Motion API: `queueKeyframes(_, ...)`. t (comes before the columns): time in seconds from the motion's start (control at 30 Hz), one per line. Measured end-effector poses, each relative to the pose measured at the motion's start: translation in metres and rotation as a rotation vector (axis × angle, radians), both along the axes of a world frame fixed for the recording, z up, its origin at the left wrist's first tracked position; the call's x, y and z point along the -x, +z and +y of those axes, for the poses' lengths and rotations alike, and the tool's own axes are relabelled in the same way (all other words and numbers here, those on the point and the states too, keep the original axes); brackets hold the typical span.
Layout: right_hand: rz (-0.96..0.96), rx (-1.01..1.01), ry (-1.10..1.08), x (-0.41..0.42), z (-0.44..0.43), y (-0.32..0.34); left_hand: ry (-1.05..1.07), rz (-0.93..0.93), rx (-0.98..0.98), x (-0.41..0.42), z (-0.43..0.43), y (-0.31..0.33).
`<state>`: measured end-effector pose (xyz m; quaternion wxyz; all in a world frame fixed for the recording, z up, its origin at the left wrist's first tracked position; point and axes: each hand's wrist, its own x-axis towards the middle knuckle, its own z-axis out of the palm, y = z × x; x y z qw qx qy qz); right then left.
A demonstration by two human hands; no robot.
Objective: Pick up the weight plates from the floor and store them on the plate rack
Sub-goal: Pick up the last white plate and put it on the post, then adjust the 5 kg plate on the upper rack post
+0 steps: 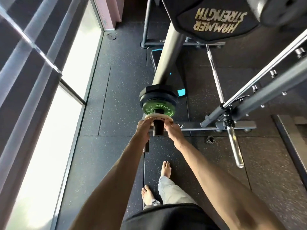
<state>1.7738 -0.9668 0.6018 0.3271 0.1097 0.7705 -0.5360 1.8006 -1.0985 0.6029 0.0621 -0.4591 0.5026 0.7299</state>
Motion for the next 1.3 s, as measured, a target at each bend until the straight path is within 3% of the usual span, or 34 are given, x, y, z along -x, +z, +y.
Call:
queueKeyframes(0.33, 0.074, -0.099, 0.092, 0.057, -0.021, 0.012, 0.057, -0.002, -0.083, 0.062, -0.022, 0.007)
queueKeyframes(0.7, 0.075, -0.103, 0.088, 0.068, -0.028, 0.01, 0.034, -0.03, -0.063, 0.073, -0.025, 0.01)
queueKeyframes(0.9, 0.106, -0.255, 0.244, 0.074, -0.027, 0.037, -0.259, -0.148, 0.217, 0.069, -0.032, 0.024)
queueKeyframes(1.0, 0.191, -0.343, 0.307, 0.071, -0.031, 0.054, -0.268, -0.136, 0.439, 0.063, -0.03, 0.045)
queueKeyframes(1.2, 0.46, -0.437, 0.388, 0.047, -0.027, 0.131, -0.225, 0.11, 0.653, 0.064, -0.036, 0.105)
queueKeyframes(1.3, 0.608, -0.388, 0.419, 0.032, -0.023, 0.189, -0.176, 0.272, 0.726, 0.056, -0.031, 0.171)
